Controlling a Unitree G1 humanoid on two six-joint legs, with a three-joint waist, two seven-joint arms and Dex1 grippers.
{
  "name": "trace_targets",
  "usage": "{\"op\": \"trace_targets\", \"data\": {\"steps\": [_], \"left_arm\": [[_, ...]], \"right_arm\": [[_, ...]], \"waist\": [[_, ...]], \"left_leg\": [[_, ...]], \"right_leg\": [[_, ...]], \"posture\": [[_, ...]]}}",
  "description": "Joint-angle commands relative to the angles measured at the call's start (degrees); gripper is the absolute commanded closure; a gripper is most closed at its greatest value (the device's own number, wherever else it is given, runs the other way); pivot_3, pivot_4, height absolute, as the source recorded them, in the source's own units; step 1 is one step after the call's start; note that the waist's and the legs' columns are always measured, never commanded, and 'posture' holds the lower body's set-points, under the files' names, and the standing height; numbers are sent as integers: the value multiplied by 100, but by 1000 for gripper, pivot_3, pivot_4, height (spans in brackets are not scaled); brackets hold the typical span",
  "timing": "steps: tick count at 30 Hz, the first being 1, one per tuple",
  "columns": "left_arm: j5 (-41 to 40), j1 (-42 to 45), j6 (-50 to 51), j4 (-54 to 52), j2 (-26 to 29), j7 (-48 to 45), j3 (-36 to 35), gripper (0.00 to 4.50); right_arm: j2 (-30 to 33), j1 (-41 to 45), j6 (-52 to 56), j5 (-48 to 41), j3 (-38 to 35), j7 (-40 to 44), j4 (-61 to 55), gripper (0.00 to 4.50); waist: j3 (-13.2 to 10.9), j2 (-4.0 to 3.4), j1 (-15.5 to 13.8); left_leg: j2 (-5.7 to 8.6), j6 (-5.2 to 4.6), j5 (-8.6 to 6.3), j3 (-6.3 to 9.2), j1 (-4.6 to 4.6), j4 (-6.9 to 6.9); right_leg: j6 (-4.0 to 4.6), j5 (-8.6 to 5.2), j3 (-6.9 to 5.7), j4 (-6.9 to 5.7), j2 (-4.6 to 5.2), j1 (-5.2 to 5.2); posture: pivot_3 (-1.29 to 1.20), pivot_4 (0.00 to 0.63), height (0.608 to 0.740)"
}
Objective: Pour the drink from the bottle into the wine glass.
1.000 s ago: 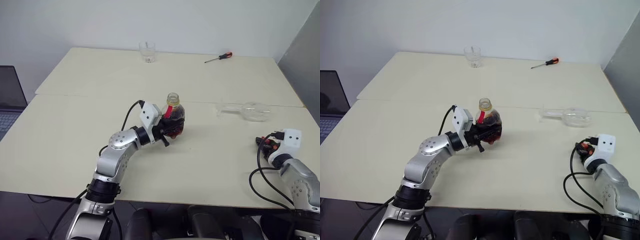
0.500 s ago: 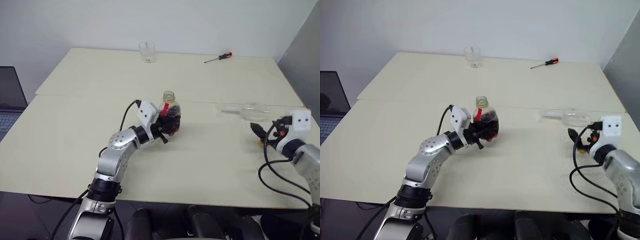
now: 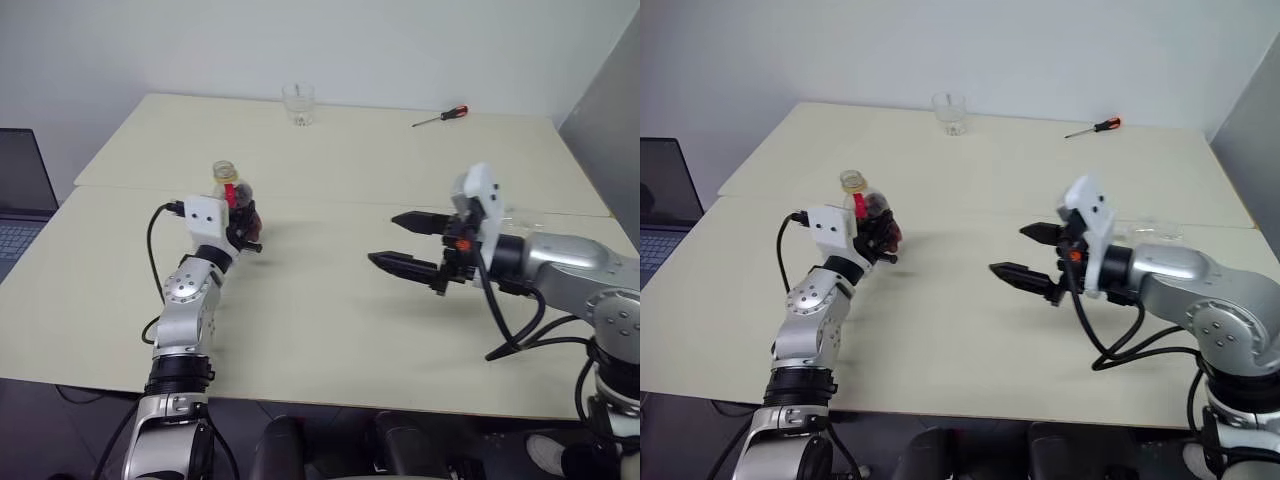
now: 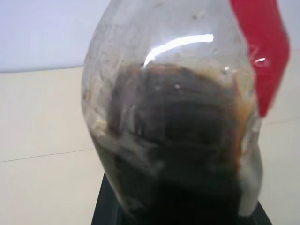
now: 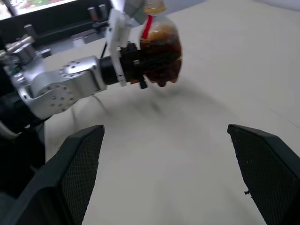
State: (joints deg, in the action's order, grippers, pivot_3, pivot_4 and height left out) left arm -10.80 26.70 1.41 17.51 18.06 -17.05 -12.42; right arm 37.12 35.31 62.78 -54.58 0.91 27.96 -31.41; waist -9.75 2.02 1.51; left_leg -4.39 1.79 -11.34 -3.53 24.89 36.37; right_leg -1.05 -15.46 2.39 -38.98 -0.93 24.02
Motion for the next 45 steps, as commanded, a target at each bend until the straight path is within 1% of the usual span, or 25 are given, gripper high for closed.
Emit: {"op": "trace_targets", "data": {"steps": [1,5,8,13,14,15,17,23,24,30,39,42,45], "left_arm": [[-43,174,-367,227,171,160,-304,3710],[97,226,-616,844,297,548,-511,3726],[128,292,-743,1218,314,781,-588,3726],[-69,229,-776,1360,220,754,-645,3726],[-94,189,-783,1358,206,754,-665,2977],[-123,136,-781,1353,188,745,-686,2734],[-143,63,-788,1345,170,760,-700,2033],[-249,-236,-587,1054,4,1033,-795,173],[-279,-309,-533,953,-37,1082,-815,41],[-389,-884,-130,182,-234,1185,-830,41],[-380,-2285,615,-1376,-575,1144,-531,41],[-440,-2708,803,-1822,-624,922,-340,41],[-772,-3301,1123,-2512,-549,191,91,41]], "right_arm": [[-36,214,-251,318,382,364,105,0],[-134,362,-385,532,581,580,246,0],[-196,427,-391,599,634,663,257,0],[-186,438,-376,680,629,784,246,0],[-176,435,-353,692,627,780,241,0],[-175,430,-331,693,620,770,235,0],[-173,424,-310,698,618,760,226,0],[-211,457,-302,722,621,751,231,0],[-215,462,-307,728,619,752,230,0],[-212,461,-315,729,587,776,226,0],[-33,273,-393,855,385,900,381,0],[10,153,-336,826,223,837,409,0],[-163,-68,-196,845,-216,313,645,0]], "waist": [[0,1,-8],[0,1,1],[0,1,2],[1,1,2],[1,1,3],[1,1,2],[2,0,3],[3,0,12],[3,0,13],[6,0,17],[11,-2,31],[17,-4,31],[35,-14,33]], "left_leg": [[0,0,0,-1,1,1],[-4,0,0,-2,1,1],[-7,0,0,-2,0,1],[-8,0,0,-9,0,1],[-8,0,0,-10,0,1],[-8,0,0,-10,0,1],[-9,0,0,-12,-2,1],[-10,1,0,-15,-5,0],[-11,1,0,-14,-6,0],[-11,1,0,-13,-8,0],[-13,1,0,-15,-12,-1],[-11,1,-1,-18,-13,-1],[-12,1,-2,-21,-13,-3]], "right_leg": [[1,1,-2,0,0,0],[25,15,-2,-2,1,2],[27,16,-7,-5,-1,2],[28,16,-7,-5,-1,1],[28,16,-7,-5,-1,1],[28,17,-8,-6,0,1],[29,17,-7,-6,-1,1],[29,17,-4,-9,-1,1],[29,17,-3,-9,0,1],[29,17,0,-9,1,0],[29,17,8,-8,6,-1],[29,17,10,-7,7,-2],[29,16,13,-2,7,-2]], "posture": [[0,150,740],[0,150,740],[0,150,740],[0,150,740],[0,150,740],[0,150,740],[0,150,740],[0,150,740],[0,150,740],[0,150,740],[0,150,740],[0,150,740],[0,150,740]]}}
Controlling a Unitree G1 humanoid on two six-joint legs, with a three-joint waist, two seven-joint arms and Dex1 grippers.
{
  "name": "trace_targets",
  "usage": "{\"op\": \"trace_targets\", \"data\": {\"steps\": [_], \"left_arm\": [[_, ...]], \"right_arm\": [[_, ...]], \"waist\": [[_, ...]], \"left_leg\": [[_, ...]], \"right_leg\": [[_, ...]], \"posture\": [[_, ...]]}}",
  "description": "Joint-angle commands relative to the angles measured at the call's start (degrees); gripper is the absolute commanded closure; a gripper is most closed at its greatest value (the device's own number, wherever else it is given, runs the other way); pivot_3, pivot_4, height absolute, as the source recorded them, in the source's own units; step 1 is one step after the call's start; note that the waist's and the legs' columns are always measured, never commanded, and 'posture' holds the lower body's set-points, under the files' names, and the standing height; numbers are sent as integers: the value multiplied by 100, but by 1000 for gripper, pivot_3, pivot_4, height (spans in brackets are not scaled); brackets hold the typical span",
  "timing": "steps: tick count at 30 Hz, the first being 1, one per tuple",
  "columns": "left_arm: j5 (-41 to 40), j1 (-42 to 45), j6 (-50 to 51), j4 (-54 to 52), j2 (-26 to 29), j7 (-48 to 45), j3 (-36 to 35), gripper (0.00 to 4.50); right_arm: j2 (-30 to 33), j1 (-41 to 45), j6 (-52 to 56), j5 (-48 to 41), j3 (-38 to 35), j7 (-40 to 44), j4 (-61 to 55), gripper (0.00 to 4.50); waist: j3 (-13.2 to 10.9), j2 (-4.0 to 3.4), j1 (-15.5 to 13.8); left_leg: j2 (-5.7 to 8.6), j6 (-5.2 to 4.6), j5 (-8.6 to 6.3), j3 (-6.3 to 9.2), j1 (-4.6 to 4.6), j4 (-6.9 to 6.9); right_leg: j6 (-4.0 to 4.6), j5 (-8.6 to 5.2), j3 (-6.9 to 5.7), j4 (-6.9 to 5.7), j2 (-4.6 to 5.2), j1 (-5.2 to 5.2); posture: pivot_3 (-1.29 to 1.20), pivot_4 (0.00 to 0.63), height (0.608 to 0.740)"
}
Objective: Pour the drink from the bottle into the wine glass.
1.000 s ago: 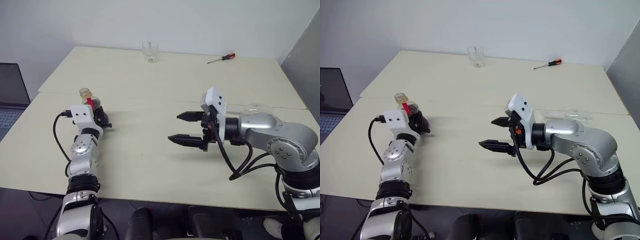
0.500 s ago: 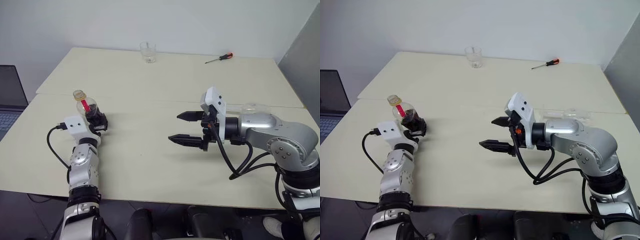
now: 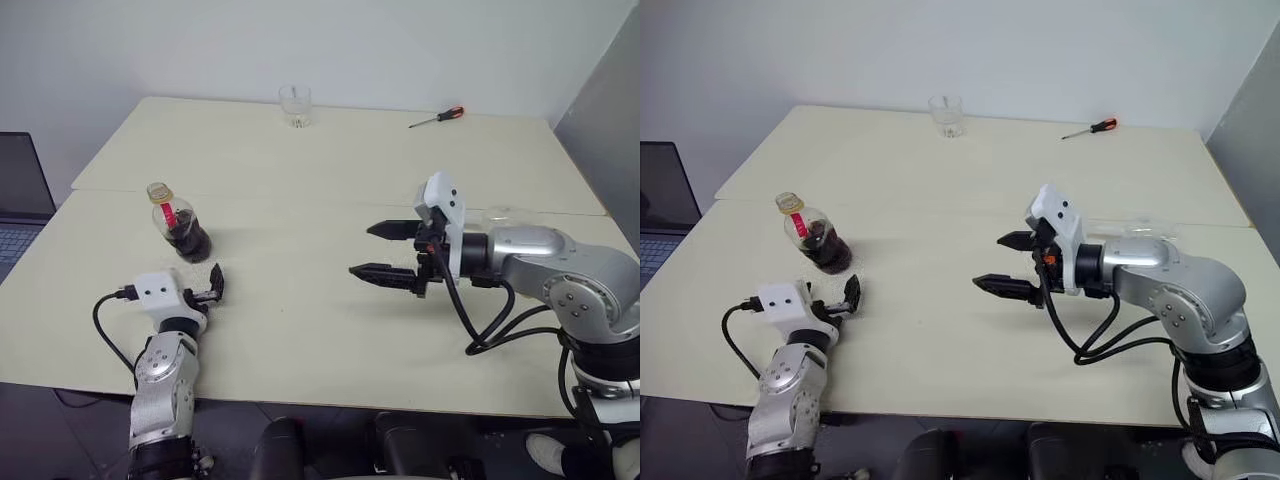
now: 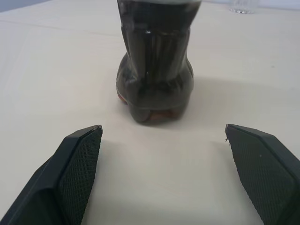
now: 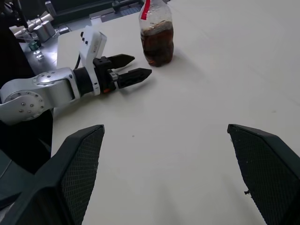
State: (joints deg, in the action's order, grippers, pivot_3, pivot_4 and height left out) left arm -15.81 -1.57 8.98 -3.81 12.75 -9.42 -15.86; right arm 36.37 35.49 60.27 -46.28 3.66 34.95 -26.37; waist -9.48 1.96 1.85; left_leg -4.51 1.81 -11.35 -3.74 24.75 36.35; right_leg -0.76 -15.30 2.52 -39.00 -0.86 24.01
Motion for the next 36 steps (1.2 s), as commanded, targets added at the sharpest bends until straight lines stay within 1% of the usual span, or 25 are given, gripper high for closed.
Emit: {"op": "trace_targets", "data": {"steps": [1,2,4,5,7,11,14,16,18,21,25,27,29,34,36], "left_arm": [[-416,-613,535,-590,33,-823,586,41],[-618,-674,765,-752,65,-1012,680,41],[-878,-620,1200,-1038,208,-1374,944,41],[-979,-504,1389,-1127,257,-1466,1020,41],[-1021,-207,1635,-1236,366,-1569,1170,41],[-715,492,2061,-1478,921,-2045,1859,41],[-411,964,2113,-1575,1370,-2356,2279,41],[-393,1353,2156,-1528,1537,-2523,2331,41],[-514,1817,2272,-1507,1565,-2654,2292,41],[-482,2135,2331,-1527,1623,-2820,2352,41],[-413,2336,2316,-1607,1684,-2948,2402,41],[-364,2391,2294,-1619,1699,-2945,2407,41],[-348,2405,2284,-1628,1700,-2946,2412,41],[-301,2383,2283,-1638,1690,-2947,2428,41],[-364,2352,2315,-1638,1652,-2925,2358,41]], "right_arm": [[-199,-142,79,42,-654,-611,246,0],[-304,-177,124,23,-804,-801,316,0],[-689,-206,356,-186,-1329,-1433,484,0],[-929,-191,503,-335,-1615,-1781,546,0],[-1438,-132,775,-580,-2137,-2511,624,0],[-2684,51,1289,-689,-3220,-4542,749,0],[-3401,170,1587,-1030,-3928,-5644,688,0],[-3914,275,1385,-1335,-4404,-6516,761,0],[-4339,414,956,-1615,-4873,-7418,971,0],[-4550,498,449,-2129,-5146,-8278,1169,0],[-4527,496,-270,-2730,-5099,-8877,1531,0],[-4426,552,-697,-2696,-5036,-8935,1822,0],[-4359,626,-1110,-2699,-5012,-8954,2096,0],[-3997,930,-1632,-2649,-4776,-8558,2859,0],[-3889,1002,-1806,-2506,-4661,-8529,3038,0]], "waist": [[13,-14,0],[18,-22,-1],[29,-32,-5],[32,-38,-21],[38,-46,-38],[40,-42,-15],[39,-44,0],[38,-46,4],[38,-47,6],[38,-50,12],[38,-51,32],[37,-52,58],[37,-53,86],[33,-59,135],[33,-59,135]], "left_leg": [[-1,0,0,-2,0,-2],[0,0,0,-4,0,-2],[4,0,0,-5,-1,-2],[4,0,0,-4,-2,-1],[8,-1,1,-5,-1,0],[11,-1,1,3,3,3],[8,-1,1,13,7,-5],[8,-1,1,12,6,-18],[5,-1,1,14,6,-23],[8,-2,2,18,7,-22],[14,-2,1,12,8,-22],[12,-3,1,15,8,-24],[10,-3,2,21,7,-25],[11,-7,4,27,7,-25],[12,-8,5,26,7,-25]], "right_leg": [[0,0,3,0,5,0],[0,0,5,0,7,1],[-5,-3,6,0,7,1],[-25,-15,3,-1,6,-1],[-27,-16,-3,-2,6,-2],[-27,-16,-2,-3,-5,-2],[-21,-13,-2,-3,-10,6],[1,0,-2,-3,-10,10],[1,-1,-5,-3,-12,13],[-12,-9,-12,2,-12,9],[-23,-15,-1,6,-9,9],[-23,-15,-1,6,-9,9],[-23,-15,-1,3,-11,9],[-23,-16,-1,0,-13,9],[-24,-16,-2,2,-12,9]], "posture": [[0,150,740],[0,150,740],[0,150,740],[0,150,740],[0,150,740],[0,150,740],[0,150,740],[0,150,740],[0,150,740],[0,150,740],[0,150,740],[0,150,740],[0,150,740],[0,150,740],[0,150,740]]}}
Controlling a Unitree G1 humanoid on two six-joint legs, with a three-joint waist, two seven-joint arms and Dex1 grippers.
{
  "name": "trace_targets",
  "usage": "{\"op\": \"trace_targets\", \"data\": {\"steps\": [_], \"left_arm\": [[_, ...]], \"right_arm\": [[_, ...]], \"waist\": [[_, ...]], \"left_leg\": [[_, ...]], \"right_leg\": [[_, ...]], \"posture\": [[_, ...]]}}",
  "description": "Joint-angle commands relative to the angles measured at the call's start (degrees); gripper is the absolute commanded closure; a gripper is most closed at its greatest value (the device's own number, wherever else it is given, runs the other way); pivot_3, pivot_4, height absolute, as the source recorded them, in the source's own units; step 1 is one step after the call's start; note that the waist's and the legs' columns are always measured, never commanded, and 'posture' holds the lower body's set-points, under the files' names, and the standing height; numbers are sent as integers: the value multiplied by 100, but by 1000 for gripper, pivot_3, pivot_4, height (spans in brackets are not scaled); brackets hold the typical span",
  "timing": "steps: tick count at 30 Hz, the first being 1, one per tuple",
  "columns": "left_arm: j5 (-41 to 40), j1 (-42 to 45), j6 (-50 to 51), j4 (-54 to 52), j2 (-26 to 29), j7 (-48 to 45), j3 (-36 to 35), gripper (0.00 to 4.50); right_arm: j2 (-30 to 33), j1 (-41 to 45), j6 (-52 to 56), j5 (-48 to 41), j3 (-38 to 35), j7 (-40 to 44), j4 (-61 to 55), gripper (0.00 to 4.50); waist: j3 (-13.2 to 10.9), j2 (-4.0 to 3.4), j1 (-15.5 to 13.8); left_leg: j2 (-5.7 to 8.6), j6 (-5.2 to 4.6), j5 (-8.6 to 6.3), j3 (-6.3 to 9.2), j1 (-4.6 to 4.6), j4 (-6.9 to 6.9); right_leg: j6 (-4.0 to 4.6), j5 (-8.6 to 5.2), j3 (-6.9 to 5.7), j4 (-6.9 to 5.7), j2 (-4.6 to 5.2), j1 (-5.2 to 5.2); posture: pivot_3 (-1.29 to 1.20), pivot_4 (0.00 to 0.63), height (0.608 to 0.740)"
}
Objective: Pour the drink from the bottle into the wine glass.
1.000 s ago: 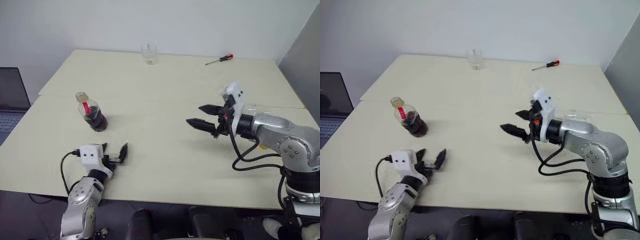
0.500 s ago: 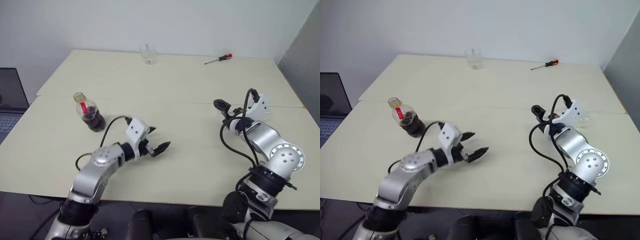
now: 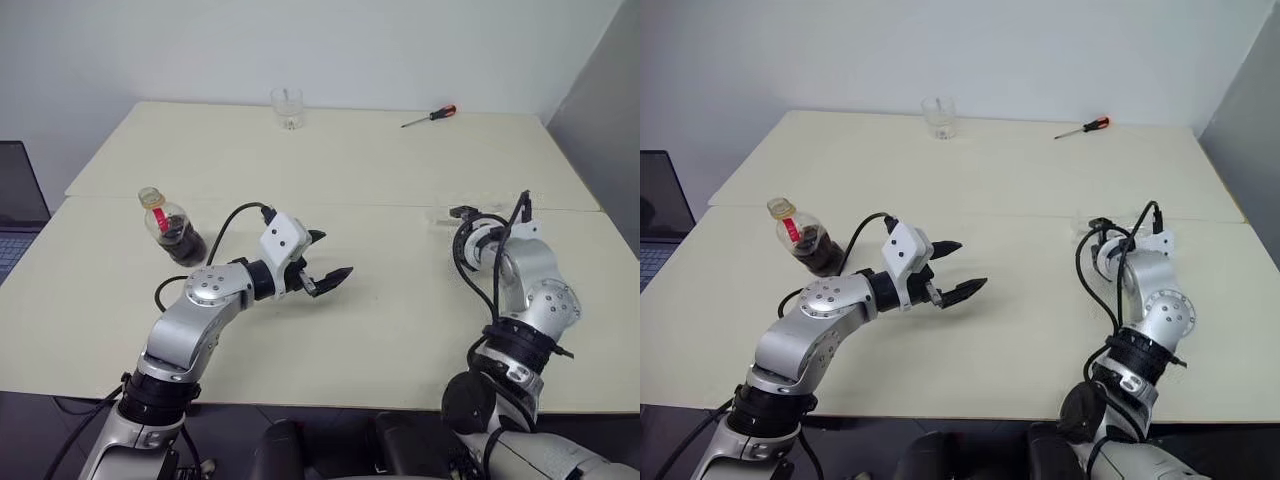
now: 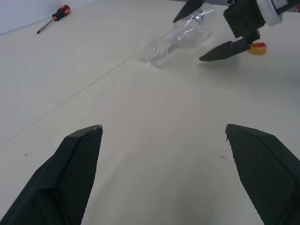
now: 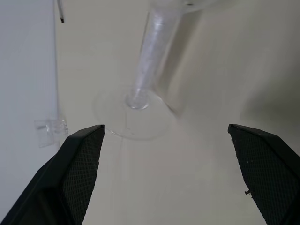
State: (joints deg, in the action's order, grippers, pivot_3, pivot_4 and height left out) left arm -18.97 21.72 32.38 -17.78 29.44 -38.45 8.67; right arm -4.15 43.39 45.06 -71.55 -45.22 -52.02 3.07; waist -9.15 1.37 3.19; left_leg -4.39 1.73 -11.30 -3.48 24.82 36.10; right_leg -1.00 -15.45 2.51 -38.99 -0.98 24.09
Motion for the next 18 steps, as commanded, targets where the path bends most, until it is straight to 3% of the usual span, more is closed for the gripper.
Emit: {"op": "trace_targets", "data": {"steps": [1,18], "left_arm": [[-95,2,-4,-236,-51,2,-140,41],[-24,2,3,-178,-37,8,-131,41]], "right_arm": [[208,234,-414,123,268,165,195,0],[757,684,-1680,662,386,1242,2036,0]], "waist": [[0,0,0],[-1,-1,-3]], "left_leg": [[0,0,0,0,1,0],[0,0,0,-7,0,-2]], "right_leg": [[0,0,0,1,0,0],[0,0,5,1,2,0]], "posture": [[0,150,740],[0,150,740]]}}
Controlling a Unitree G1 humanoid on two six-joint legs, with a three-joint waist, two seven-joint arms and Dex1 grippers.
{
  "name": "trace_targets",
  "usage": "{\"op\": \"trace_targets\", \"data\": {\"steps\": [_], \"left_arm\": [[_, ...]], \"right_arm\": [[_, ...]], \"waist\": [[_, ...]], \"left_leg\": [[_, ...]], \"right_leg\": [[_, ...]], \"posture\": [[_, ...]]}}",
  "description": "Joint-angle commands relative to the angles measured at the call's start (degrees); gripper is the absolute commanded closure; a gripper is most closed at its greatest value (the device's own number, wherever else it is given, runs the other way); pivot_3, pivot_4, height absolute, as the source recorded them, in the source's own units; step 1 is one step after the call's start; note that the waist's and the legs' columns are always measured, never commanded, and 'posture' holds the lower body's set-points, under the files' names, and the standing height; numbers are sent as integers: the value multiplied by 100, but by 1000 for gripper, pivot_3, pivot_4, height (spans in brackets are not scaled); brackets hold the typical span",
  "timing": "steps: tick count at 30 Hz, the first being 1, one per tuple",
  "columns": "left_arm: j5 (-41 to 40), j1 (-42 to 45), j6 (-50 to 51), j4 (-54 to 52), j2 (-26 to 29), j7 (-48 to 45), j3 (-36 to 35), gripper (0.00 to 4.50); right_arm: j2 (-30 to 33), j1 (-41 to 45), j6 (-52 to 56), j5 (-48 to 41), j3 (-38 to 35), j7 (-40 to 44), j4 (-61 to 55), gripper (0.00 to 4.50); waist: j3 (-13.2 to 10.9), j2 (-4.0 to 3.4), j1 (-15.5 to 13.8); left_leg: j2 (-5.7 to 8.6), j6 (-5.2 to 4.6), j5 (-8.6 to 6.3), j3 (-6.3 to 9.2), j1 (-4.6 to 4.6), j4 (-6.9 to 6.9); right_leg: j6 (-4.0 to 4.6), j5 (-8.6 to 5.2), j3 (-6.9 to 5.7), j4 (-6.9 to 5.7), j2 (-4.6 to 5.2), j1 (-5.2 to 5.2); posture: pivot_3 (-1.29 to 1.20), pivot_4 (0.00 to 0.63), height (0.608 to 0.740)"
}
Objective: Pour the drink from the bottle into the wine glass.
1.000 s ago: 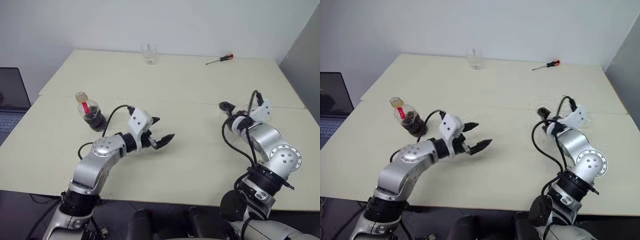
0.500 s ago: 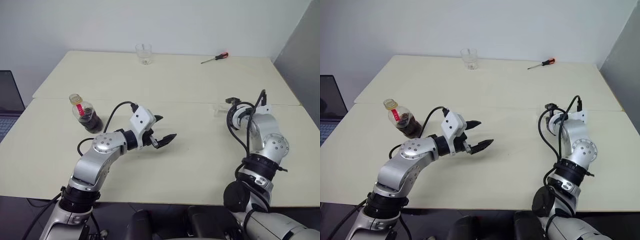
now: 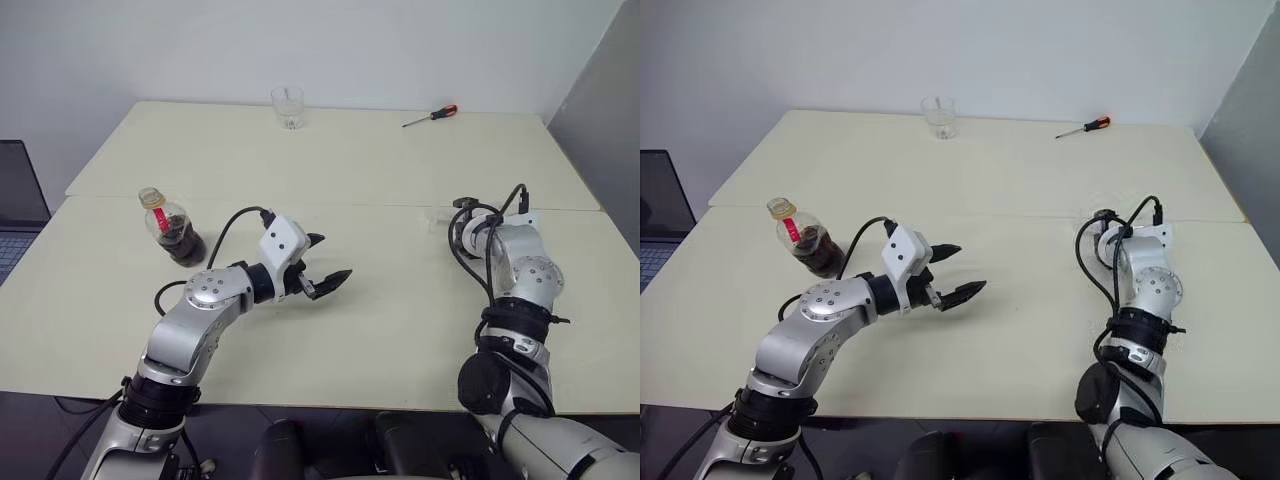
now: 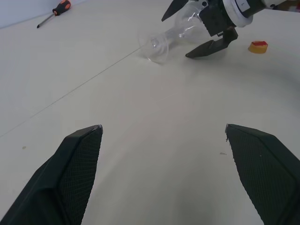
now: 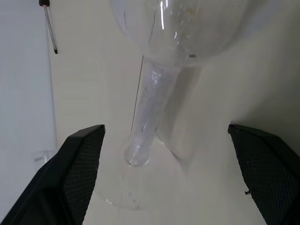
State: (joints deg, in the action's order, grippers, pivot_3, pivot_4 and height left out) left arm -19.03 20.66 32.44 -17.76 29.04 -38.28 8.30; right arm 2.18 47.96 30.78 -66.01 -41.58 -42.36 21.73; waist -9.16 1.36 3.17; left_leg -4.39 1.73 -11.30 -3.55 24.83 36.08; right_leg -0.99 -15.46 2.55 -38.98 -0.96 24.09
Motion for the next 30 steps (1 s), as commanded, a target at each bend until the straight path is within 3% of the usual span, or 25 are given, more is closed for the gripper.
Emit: {"op": "trace_targets", "data": {"steps": [1,10,22,25,30], "left_arm": [[-22,120,9,-184,11,-13,-101,41],[-52,107,125,-322,85,-16,-172,41],[-44,93,218,-381,127,-6,-247,0],[-13,80,179,-334,104,13,-236,0],[39,33,145,-297,99,40,-212,0]], "right_arm": [[169,303,-366,178,23,404,350,0],[349,538,-1018,545,-87,1063,1424,0],[354,461,-569,964,480,1416,876,4112],[359,423,-255,1187,953,1749,344,4294],[593,281,-123,2365,2587,3074,-657,4294]], "waist": [[0,0,0],[0,0,-2],[-5,-7,-3],[-9,-14,-4],[-13,-21,3]], "left_leg": [[0,0,0,-1,0,0],[-1,0,0,-1,-2,1],[-2,0,0,-4,-2,-3],[-3,0,0,-2,-1,-4],[-3,0,0,-10,0,-7]], "right_leg": [[0,0,0,0,0,0],[0,0,1,1,0,-3],[2,1,3,1,0,0],[1,0,5,1,0,2],[1,0,4,0,-1,9]], "posture": [[0,150,740],[0,150,740],[0,150,740],[0,150,740],[0,150,740]]}}
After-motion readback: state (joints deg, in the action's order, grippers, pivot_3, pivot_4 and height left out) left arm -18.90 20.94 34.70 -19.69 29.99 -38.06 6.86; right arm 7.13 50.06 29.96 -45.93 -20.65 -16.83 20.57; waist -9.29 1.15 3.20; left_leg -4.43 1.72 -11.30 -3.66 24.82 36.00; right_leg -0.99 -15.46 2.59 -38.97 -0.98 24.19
